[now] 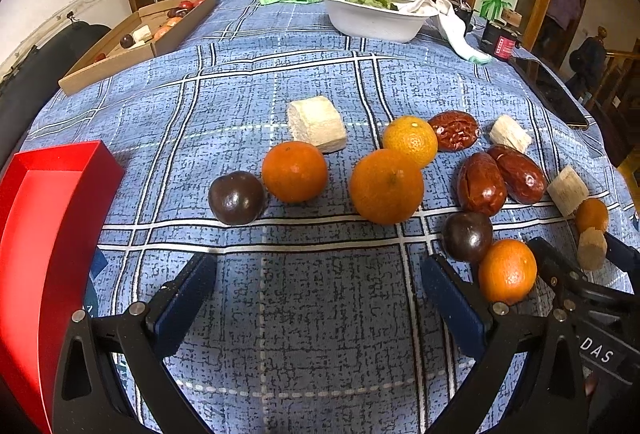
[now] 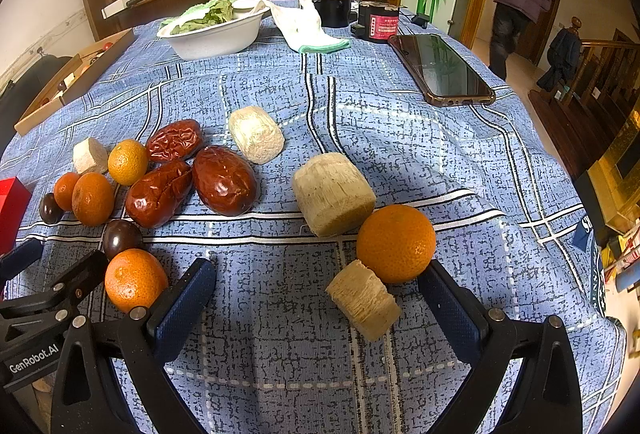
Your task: Organize fruits
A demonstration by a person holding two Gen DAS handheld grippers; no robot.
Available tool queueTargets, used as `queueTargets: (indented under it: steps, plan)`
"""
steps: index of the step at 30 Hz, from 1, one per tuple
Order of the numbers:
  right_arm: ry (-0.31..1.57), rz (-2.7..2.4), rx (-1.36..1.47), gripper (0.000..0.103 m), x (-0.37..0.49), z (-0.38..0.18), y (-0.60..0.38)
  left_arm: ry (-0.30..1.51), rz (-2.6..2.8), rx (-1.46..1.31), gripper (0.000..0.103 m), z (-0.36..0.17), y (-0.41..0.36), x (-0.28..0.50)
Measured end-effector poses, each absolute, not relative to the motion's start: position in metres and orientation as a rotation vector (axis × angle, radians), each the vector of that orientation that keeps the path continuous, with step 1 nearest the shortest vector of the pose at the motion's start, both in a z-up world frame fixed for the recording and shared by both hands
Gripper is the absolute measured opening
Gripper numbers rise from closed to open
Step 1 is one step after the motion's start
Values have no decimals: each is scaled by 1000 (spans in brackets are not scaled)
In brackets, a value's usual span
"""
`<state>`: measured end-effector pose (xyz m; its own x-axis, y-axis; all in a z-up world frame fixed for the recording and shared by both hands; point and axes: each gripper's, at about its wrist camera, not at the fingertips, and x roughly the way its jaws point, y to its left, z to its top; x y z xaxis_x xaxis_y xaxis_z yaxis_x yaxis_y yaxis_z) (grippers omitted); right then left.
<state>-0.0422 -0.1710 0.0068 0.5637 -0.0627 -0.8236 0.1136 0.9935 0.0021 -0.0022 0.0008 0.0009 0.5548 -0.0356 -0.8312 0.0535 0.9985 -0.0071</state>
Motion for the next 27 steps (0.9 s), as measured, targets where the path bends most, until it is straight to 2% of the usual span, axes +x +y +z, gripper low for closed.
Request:
queueTargets:
  steps: [9, 13, 16, 23, 25, 27]
  plan:
    - [966, -104, 57, 103, -42, 7, -171, 1008, -106, 24, 102, 4, 7, -6]
    - [966, -103, 57, 103, -42, 7, -171, 951, -122, -46, 97, 18, 27, -20]
    - [966, -103, 57, 103, -42, 7, -171, 840, -128, -109, 96, 47, 52, -40]
    - [973, -101, 55, 102, -43, 7, -171, 420, 3, -85, 98, 140, 118, -118]
    - [1013, -90, 57, 102, -41, 8, -172, 367, 35, -60, 103, 157, 131, -129]
    - [1033, -88, 56, 102, -42, 9, -175, 365, 23, -73, 103, 167, 142, -129]
